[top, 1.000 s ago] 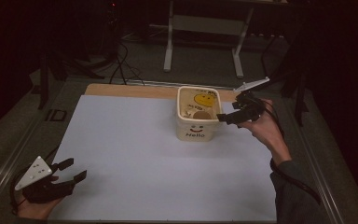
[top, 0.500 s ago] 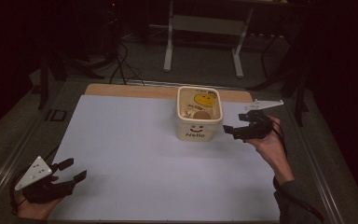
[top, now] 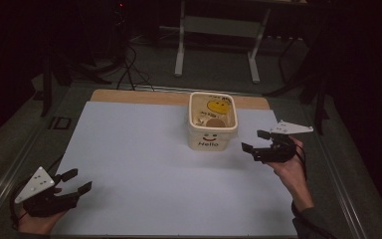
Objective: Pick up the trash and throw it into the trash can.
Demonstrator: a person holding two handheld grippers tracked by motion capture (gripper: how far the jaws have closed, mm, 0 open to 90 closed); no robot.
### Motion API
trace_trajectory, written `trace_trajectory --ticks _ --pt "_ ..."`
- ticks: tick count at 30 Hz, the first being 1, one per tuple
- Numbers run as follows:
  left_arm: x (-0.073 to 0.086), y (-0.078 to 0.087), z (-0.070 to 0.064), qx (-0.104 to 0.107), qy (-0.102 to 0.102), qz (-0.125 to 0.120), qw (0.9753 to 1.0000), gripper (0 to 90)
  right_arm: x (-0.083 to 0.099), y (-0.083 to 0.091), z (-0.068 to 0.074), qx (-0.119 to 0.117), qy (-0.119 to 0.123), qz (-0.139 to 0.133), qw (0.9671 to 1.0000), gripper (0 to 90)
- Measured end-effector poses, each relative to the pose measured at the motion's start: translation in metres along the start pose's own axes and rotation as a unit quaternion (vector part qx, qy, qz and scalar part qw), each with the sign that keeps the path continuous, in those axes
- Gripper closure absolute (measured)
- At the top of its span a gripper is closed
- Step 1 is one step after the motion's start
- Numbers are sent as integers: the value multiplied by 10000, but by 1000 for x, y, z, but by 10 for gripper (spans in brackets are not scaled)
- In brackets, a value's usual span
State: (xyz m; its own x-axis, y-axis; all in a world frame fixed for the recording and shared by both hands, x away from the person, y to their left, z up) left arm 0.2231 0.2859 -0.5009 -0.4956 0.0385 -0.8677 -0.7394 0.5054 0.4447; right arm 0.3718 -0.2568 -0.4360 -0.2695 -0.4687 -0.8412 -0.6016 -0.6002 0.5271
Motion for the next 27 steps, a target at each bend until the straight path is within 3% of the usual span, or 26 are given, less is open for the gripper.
trace_trajectory --ticks 2,14,27 --pt "0 0 0 -6 3 8 10000 336 10 2 5 6 6 -168 9999 171" --pt "0 1 1 -28 24 -32 10000 333 44 8 13 175 63 -428 9989 146" --pt "-1 2 1 -37 32 -73 10000 329 54 18 31 -98 415 -551 9976 130"
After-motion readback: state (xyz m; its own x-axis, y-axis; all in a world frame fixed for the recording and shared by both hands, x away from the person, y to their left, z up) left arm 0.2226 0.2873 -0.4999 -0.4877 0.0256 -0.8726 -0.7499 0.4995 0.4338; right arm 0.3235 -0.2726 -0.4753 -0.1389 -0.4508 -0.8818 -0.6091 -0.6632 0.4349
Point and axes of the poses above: each handheld gripper's, and its own axes: y roughly backward along the jaws, x roughly out of its underside, z roughly to its left, the point moved 5 cm from there along -y, roughly forward along the jaws, and after that the axes turned 12 degrees about y, right-handed, at the moved point
